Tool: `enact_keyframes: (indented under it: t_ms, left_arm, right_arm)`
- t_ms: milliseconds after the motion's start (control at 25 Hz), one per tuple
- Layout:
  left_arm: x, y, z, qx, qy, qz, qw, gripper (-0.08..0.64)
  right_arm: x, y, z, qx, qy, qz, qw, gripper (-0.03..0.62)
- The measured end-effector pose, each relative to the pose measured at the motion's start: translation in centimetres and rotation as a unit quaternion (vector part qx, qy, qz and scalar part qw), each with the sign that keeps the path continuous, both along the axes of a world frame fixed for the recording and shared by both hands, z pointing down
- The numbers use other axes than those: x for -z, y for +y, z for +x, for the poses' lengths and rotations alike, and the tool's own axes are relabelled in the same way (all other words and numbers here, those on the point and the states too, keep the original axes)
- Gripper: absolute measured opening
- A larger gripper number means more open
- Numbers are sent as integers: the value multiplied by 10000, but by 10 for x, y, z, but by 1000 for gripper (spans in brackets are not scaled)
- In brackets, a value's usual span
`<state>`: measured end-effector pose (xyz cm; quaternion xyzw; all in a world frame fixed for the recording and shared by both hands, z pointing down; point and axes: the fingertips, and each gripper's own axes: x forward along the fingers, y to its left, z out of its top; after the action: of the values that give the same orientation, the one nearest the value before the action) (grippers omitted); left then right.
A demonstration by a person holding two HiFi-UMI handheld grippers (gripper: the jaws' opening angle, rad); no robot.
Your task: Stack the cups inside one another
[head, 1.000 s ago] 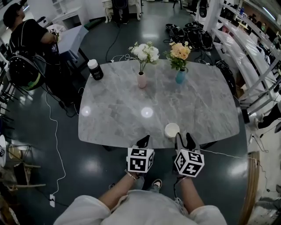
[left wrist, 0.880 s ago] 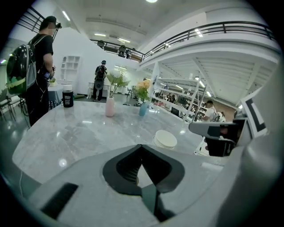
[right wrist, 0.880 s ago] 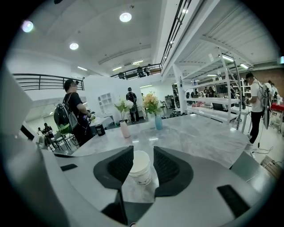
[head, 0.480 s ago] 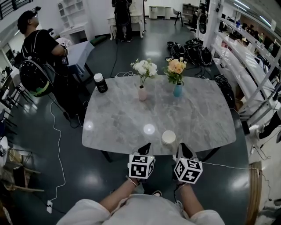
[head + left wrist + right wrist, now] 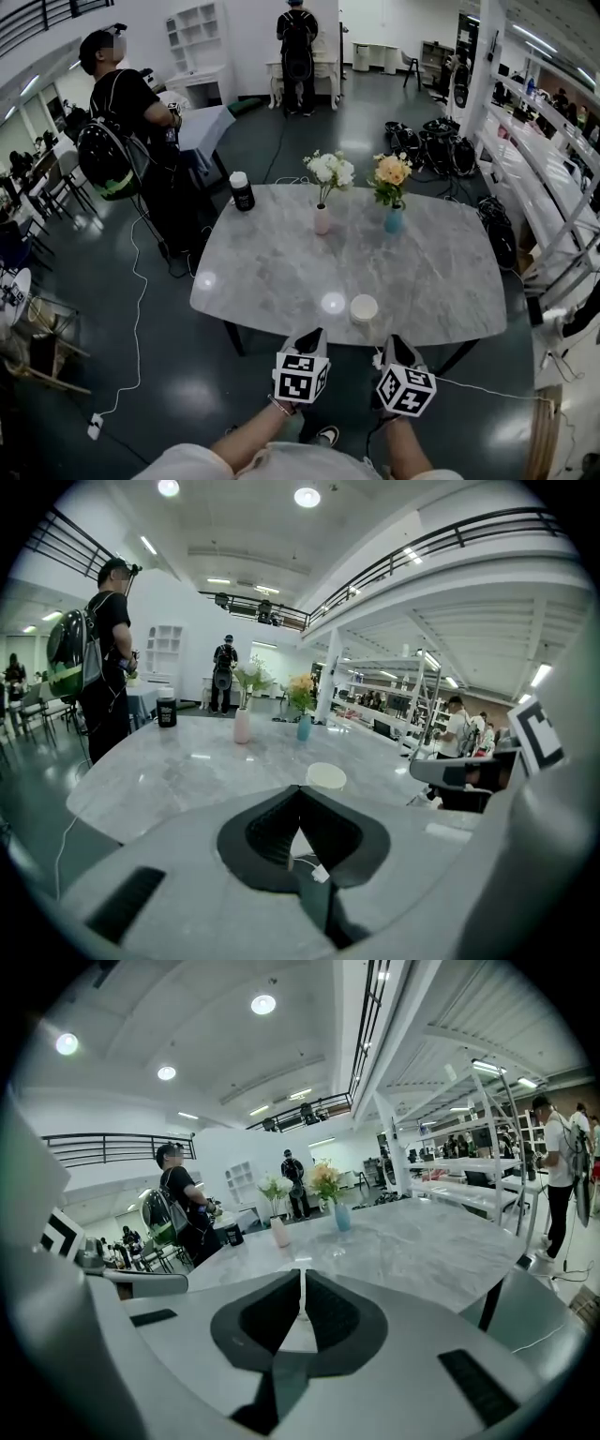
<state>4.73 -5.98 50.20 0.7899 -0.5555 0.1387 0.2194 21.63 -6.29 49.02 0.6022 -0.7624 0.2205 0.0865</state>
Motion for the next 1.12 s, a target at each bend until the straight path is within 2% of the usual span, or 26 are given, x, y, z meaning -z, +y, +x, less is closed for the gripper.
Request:
enact_keyframes:
  t_ms: [360,560,760,880,1000,1120]
  left_arm:
    - [13,29,-29,389,96,142,9991,-5]
    - [21,33,-49,290,94,260,9992,-5]
    - [37,33,-55,2,54,428,9991,-5]
    - [40,31,-59,37,121,482,9988,-5]
    - [31,32,-58,111,229,379,9990,-5]
    - [28,37,-53,43,168,381,9991,-5]
  right_arm:
    - [9,18,-13,101,0,29,9999,20]
    - [13,21,-32,-2,-2,56,10000,20]
    - [26,27,-39,-178,-8,157,9997,20]
    - [29,33,-49,-112,75,174,9998,20]
    - [26,36,-53,2,220,131,9997,20]
    - [31,37,-54,42,237,208,9995,20]
